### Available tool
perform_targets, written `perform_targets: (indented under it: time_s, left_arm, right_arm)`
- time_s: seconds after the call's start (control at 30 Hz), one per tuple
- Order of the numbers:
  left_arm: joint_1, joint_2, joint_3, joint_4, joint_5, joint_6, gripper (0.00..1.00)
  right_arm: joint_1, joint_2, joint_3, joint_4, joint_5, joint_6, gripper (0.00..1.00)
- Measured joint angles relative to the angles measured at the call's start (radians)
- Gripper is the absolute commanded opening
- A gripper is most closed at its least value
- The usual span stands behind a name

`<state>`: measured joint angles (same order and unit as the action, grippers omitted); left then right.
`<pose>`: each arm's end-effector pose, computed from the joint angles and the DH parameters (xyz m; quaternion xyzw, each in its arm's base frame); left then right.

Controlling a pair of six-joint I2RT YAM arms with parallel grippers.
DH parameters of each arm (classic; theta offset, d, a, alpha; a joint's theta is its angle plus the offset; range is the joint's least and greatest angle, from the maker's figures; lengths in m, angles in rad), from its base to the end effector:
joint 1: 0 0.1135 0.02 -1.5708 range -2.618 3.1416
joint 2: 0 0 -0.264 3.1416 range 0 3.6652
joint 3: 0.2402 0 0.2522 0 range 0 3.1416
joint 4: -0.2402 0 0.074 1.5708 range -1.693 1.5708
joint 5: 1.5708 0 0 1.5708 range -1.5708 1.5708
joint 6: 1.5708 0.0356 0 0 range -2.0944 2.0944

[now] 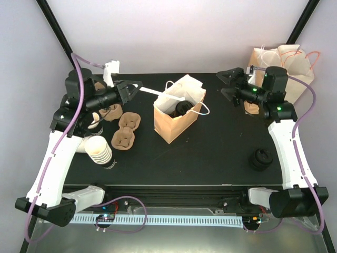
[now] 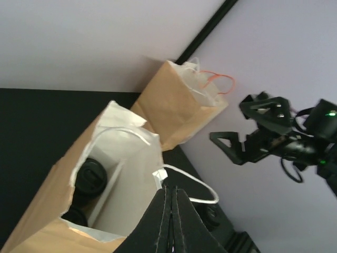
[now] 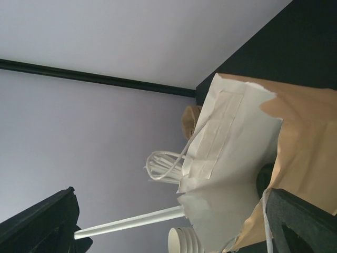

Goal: Pack the takeout coffee

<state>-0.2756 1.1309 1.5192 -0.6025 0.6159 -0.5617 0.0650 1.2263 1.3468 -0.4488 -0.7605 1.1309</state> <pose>0.1987 -0.0776 0.4787 0.0825 0.7615 -0.4587 0.4504 0.2591 0.0415 0.4188 0.1976 0.7601 0.5537 0.2768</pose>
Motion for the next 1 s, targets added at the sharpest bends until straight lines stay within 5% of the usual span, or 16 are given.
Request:
perform_targets:
  time_s: [0.37, 0.73, 0.8, 0.93, 1.0]
  left_arm:
    - [-0.161, 0.056, -0.037, -0.002, -0.298, 0.134, 0.01]
    - [-0.253, 0.209, 0.016, -0.074, -0.328, 0.269, 0.03]
    - [-0.283, 0.241, 0.045, -0.109, -0.326, 0.301, 0.19]
    - [-0.340, 0.281, 0.076, -0.163, -0.307, 0.369, 0.97]
    - [-0.361, 0.298, 0.095, -0.202, -0.307, 0.387, 0.99]
  right_arm:
    - [-0.007, 0.060, 0.074, -0.034, 0.019, -0.080, 1.00]
    - [-0.007, 0.079, 0.074, -0.036, 0.026, -0.093, 1.00]
    - [-0.007, 0.082, 0.074, -0.046, 0.032, -0.104, 1.00]
    - [-0.007, 0.089, 0.078, -0.083, 0.056, -0.141, 1.00]
    - [-0.007, 0.094, 0.084, -0.104, 0.073, -0.164, 1.00]
